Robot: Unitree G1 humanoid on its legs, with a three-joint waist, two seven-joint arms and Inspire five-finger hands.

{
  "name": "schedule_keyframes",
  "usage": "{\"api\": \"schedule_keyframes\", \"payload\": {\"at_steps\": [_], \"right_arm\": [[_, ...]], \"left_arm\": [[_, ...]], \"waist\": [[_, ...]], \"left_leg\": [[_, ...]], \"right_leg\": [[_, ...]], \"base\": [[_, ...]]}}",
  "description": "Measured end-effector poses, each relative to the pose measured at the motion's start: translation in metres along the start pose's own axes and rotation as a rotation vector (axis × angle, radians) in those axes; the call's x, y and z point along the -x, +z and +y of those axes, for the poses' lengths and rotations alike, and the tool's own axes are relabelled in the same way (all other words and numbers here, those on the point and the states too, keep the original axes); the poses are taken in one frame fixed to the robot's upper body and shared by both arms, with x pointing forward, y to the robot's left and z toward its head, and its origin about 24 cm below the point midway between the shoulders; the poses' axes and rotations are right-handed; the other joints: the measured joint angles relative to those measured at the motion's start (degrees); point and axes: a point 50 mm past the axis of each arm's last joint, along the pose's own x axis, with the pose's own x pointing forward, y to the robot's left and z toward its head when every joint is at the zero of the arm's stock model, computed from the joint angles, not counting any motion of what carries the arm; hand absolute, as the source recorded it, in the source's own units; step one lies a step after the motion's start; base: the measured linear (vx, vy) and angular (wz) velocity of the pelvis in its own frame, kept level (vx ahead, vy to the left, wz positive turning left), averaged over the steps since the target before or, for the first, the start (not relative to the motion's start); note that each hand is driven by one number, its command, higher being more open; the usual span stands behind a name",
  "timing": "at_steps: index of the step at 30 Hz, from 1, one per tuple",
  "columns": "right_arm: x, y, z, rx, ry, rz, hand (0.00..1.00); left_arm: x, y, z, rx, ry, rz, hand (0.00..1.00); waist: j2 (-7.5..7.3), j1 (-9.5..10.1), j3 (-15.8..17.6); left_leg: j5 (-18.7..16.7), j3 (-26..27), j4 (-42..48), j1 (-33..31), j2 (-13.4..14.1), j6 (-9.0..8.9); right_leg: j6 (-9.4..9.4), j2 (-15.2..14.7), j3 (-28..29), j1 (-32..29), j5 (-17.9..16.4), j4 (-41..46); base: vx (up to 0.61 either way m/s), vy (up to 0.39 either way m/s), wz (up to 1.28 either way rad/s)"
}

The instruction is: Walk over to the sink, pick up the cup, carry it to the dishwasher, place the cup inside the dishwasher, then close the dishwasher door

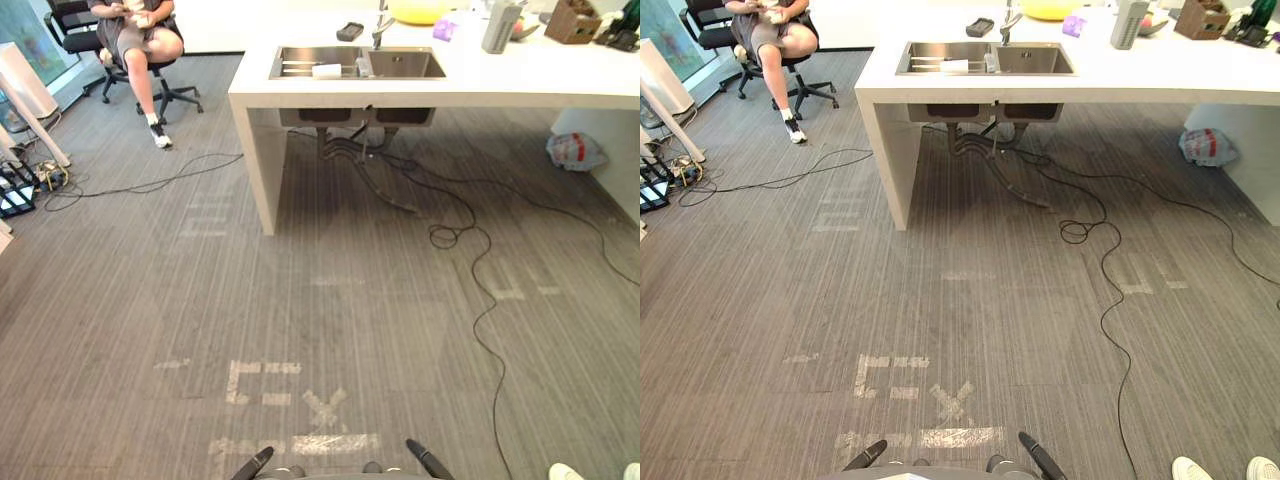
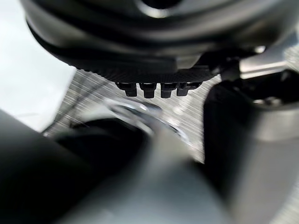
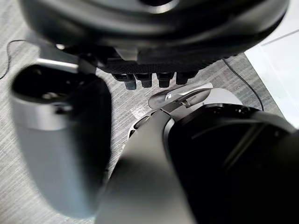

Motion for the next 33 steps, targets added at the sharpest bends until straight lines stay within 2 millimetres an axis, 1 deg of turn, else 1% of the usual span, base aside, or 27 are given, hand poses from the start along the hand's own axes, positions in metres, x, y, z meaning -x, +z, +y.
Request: {"api": "schedule_keyframes", "payload": {"at_steps": [1,3,5,8,9,10,13,14,15,16,17,18,19,20,21,23,25,29,33], "right_arm": [[-0.001,0.005,0.006,-0.001,0.014,-0.022,1.00],[-0.002,0.011,0.010,0.002,0.027,-0.053,1.00],[-0.003,0.018,0.016,0.009,0.033,-0.076,1.00],[-0.003,0.035,0.030,0.061,0.064,-0.135,1.00],[-0.003,0.042,0.038,0.084,0.081,-0.164,1.00],[-0.003,0.046,0.042,0.119,0.083,-0.177,1.00],[-0.001,0.061,0.065,0.212,0.127,-0.237,1.00],[0.000,0.067,0.073,0.235,0.144,-0.259,1.00],[0.000,0.069,0.075,0.239,0.148,-0.265,1.00],[0.001,0.074,0.079,0.252,0.155,-0.280,1.00],[0.001,0.076,0.081,0.256,0.158,-0.288,1.00],[0.002,0.082,0.085,0.285,0.162,-0.317,1.00],[0.003,0.083,0.086,0.297,0.161,-0.329,1.00],[0.004,0.085,0.086,0.319,0.158,-0.351,1.00],[0.004,0.087,0.086,0.332,0.154,-0.367,1.00],[0.005,0.088,0.086,0.335,0.150,-0.381,1.00],[0.005,0.086,0.084,0.329,0.145,-0.387,1.00],[0.005,0.086,0.084,0.320,0.147,-0.401,1.00],[0.007,0.088,0.087,0.283,0.163,-0.429,1.00]], "left_arm": [[0.000,0.002,-0.002,-0.014,-0.018,0.001,1.00],[-0.001,0.004,-0.004,-0.029,-0.021,0.015,1.00],[-0.001,0.010,-0.007,-0.045,-0.027,0.014,1.00],[-0.001,0.019,-0.011,-0.102,-0.035,0.001,1.00],[-0.001,0.022,-0.013,-0.143,-0.040,-0.009,1.00],[-0.001,0.024,-0.014,-0.163,-0.042,-0.017,1.00],[0.000,0.037,-0.024,-0.215,-0.068,-0.110,1.00],[0.001,0.046,-0.032,-0.228,-0.098,-0.167,1.00],[0.002,0.051,-0.037,-0.237,-0.114,-0.202,1.00],[0.003,0.061,-0.052,-0.250,-0.157,-0.268,1.00],[0.003,0.065,-0.060,-0.254,-0.178,-0.296,1.00],[0.004,0.076,-0.078,-0.291,-0.206,-0.355,1.00],[0.005,0.079,-0.083,-0.304,-0.208,-0.371,1.00],[0.006,0.086,-0.092,-0.344,-0.203,-0.403,1.00],[0.007,0.090,-0.096,-0.390,-0.187,-0.425,1.00],[0.007,0.092,-0.096,-0.414,-0.161,-0.438,1.00],[0.007,0.092,-0.093,-0.443,-0.103,-0.458,1.00],[0.007,0.088,-0.085,-0.426,-0.027,-0.460,1.00],[0.006,0.086,-0.081,-0.442,0.016,-0.460,1.00]], "waist": [[-0.02,-0.61,0.01],[0.10,-1.10,0.13],[0.02,-1.16,0.77],[-0.15,-1.36,1.72],[-0.15,-1.44,1.74],[-0.18,-1.46,1.77],[-0.20,-1.41,1.83],[-0.18,-1.40,1.84],[-0.18,-1.37,1.84],[-0.22,-1.33,1.88],[-0.24,-1.33,1.90],[-0.30,-1.39,2.14],[-0.31,-1.41,2.27],[-0.38,-1.49,2.55],[-0.46,-1.95,2.61],[-0.44,-2.51,2.65],[-0.44,-2.41,2.67],[-0.44,-2.27,2.67],[-0.44,-2.24,2.67]], "left_leg": [[0.08,0.00,-0.43,0.33,-0.06,-0.10],[0.60,-0.02,-1.53,0.63,-0.27,-0.34],[1.34,-0.16,-2.68,0.80,-0.43,-0.16],[2.43,-0.94,-4.34,1.09,-0.72,-0.03],[2.79,-1.35,-4.84,1.08,-0.83,0.06],[2.81,-1.53,-4.84,1.01,-0.88,0.07],[2.83,-1.67,-4.84,0.83,-0.97,0.08],[2.84,-1.68,-4.84,0.75,-0.98,0.07],[2.86,-1.68,-4.84,0.72,-0.98,0.04],[2.86,-1.68,-4.84,0.70,-1.09,0.02],[2.87,-1.68,-4.84,0.68,-1.15,0.02],[2.88,-1.66,-4.84,0.71,-1.22,0.00],[2.88,-1.66,-4.84,0.73,-1.22,-0.01],[2.89,-1.66,-4.84,0.79,-1.22,-0.04],[2.87,-1.61,-4.84,0.79,-1.22,-0.06],[2.79,-1.50,-4.84,0.98,-1.21,-0.17],[2.41,-1.30,-4.84,1.36,-1.02,-0.76],[2.22,-0.72,-4.83,1.51,-0.98,-1.05],[2.04,1.38,-4.80,2.06,-0.98,-1.28]], "right_leg": [[0.23,0.05,-0.07,0.48,0.12,-0.49],[0.33,-0.01,-0.18,0.43,0.17,-0.68],[0.60,-0.01,-0.48,0.32,0.34,-1.00],[0.96,-0.07,-1.35,0.32,0.57,-1.52],[1.05,-0.09,-1.71,0.28,0.63,-1.63],[1.08,-0.15,-1.94,0.29,0.64,-1.68],[1.49,-0.26,-2.45,0.27,0.70,-1.79],[1.95,-0.32,-2.76,0.27,0.72,-1.79],[2.25,-0.36,-2.93,0.27,0.77,-1.79],[2.33,-0.50,-3.20,0.30,0.77,-1.75],[2.44,-0.57,-3.27,0.31,0.78,-1.73],[2.86,-0.71,-3.51,0.38,0.74,-1.63],[3.16,-0.77,-3.71,0.40,0.68,-1.54],[3.39,-0.87,-4.08,0.43,0.62,-1.34],[3.53,-0.92,-4.20,0.42,0.54,-1.21],[4.06,-1.02,-4.20,0.40,0.18,-0.71],[4.68,-1.05,-4.15,0.43,-0.23,-0.04],[4.68,-1.15,-4.16,0.42,-0.24,0.29],[4.66,-1.36,-3.76,0.37,-0.23,1.16]], "base": [[0.00,0.000,0.00],[-0.01,0.001,0.02],[-0.02,-0.003,0.06],[-0.03,-0.010,0.14],[-0.01,-0.005,0.14],[-0.01,-0.005,0.15],[-0.01,-0.005,0.06],[-0.01,-0.006,0.04],[-0.02,0.002,0.07],[-0.02,0.008,0.04],[-0.03,0.018,0.04],[0.00,0.000,0.00],[-0.03,0.015,0.04],[-0.02,0.008,0.04],[-0.01,0.007,0.04],[0.00,0.000,0.00],[0.00,0.000,0.00],[0.00,-0.001,0.01],[-0.02,0.012,-0.07]]}}
